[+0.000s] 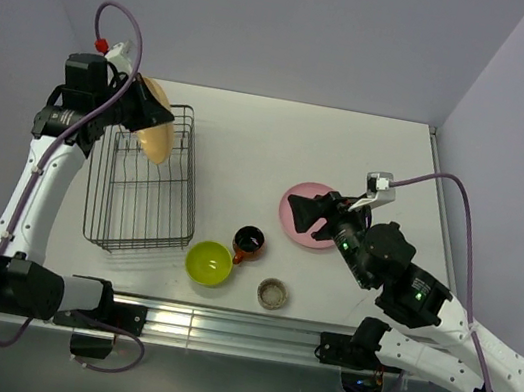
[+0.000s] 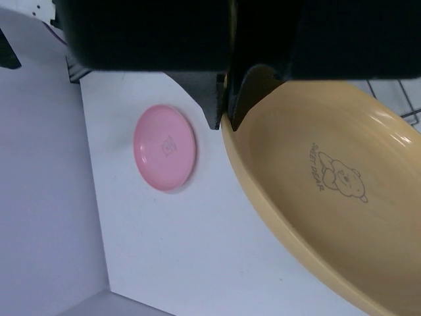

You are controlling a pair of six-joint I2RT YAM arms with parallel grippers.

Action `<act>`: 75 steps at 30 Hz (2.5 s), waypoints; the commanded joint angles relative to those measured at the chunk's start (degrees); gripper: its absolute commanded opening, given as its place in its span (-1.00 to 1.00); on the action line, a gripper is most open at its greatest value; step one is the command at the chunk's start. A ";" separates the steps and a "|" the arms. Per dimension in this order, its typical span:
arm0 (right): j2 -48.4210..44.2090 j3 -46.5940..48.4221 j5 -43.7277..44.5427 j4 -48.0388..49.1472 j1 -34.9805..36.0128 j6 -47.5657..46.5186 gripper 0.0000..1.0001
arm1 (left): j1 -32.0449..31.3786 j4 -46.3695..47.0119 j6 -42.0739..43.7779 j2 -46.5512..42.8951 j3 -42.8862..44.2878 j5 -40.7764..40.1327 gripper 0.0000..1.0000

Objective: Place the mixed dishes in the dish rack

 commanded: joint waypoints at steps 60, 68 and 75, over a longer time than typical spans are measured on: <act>1.65 -0.39 1.15 1.52 -0.38 -2.49 0.52 | 19.53 22.98 -5.56 12.50 -16.37 40.78 -1.00; 2.09 -1.09 0.97 2.49 -0.30 -2.49 0.52 | 20.41 16.11 -0.03 13.29 -15.67 35.16 -0.99; 3.84 -0.92 1.58 1.62 -0.47 -1.61 0.54 | 20.50 14.26 0.95 13.56 -15.14 32.95 -0.16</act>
